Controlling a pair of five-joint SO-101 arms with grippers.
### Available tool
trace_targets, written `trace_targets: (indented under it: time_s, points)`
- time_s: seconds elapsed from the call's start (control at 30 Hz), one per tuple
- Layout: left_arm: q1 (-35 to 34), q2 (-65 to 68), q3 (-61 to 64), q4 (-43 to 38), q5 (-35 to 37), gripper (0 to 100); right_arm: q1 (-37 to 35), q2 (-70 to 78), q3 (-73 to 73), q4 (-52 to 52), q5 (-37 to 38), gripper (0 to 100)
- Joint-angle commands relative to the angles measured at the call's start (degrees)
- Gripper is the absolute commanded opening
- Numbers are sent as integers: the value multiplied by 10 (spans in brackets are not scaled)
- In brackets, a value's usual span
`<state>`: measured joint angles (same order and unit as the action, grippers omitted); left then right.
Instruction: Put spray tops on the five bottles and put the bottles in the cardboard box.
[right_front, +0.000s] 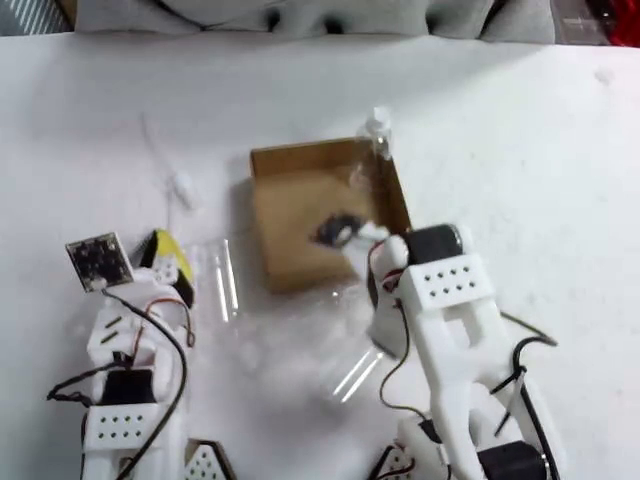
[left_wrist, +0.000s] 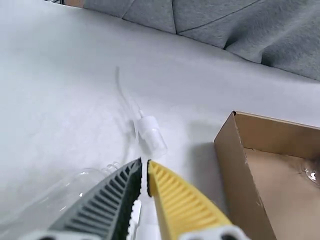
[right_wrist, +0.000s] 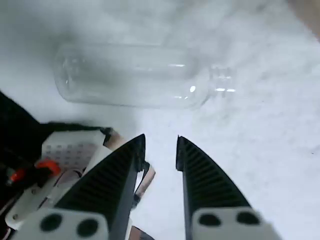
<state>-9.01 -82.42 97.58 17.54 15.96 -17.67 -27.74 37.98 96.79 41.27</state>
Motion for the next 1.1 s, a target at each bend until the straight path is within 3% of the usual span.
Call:
trace_targets:
  time_s: [0.0, 0.3, 0.5, 0.83, 1.07]
  points:
    - [-7, -2, -3, -13, -5, 24, 17, -34, 44, -20, 74, 62]
    - [-7, -2, -3, -13, -5, 24, 33, -165, 185, -136, 157, 62]
    - [-7, -2, -3, -13, -5, 24, 30, -197, 260, -212, 148, 62]
    - [-7, -2, -3, -13, -5, 24, 7, -109, 259, -396, -84, 62]
    - [-7, -2, -3, -13, -5, 24, 7, -103, 194, -385, -270, 67]
